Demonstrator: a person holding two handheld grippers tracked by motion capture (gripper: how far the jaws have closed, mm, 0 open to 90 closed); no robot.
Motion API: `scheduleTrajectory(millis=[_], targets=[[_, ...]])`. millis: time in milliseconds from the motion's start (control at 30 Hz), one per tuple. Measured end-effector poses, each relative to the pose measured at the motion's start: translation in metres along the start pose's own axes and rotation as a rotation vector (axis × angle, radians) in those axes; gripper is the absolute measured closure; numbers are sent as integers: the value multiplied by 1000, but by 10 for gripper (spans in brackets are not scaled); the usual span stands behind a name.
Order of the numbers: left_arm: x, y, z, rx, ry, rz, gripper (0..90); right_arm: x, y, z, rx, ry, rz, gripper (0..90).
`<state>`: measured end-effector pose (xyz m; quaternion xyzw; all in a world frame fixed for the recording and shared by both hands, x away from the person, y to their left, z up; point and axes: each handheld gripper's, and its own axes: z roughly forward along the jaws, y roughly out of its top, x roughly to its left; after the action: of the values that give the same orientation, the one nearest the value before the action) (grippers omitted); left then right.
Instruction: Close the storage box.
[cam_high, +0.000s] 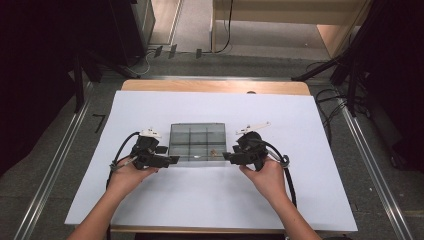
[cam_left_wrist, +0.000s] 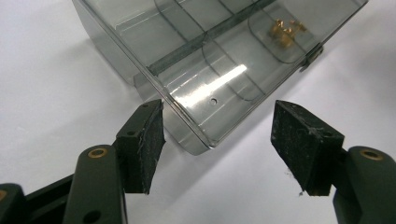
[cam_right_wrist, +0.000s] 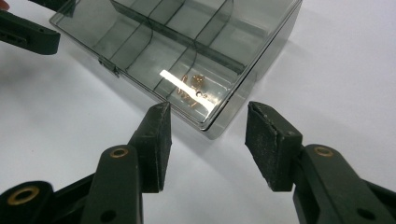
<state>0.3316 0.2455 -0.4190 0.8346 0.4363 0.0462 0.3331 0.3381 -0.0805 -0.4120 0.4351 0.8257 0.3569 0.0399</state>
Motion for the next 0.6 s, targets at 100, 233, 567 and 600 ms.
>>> scheduleTrajectory(millis=[100,233,567,600], targets=[[0,2,-3,3,1,3,359,-1,1,-4,-12,1,0,502],[2,4,-9,-1,11,10,359,-5,1,-7,-11,21,4,467],[11,6,-17,-7,18,-10,358,-18,-1,-15,-33,19,8,380],[12,6,-18,-3,17,-8,357,-20,-1,-16,-25,16,26,376]])
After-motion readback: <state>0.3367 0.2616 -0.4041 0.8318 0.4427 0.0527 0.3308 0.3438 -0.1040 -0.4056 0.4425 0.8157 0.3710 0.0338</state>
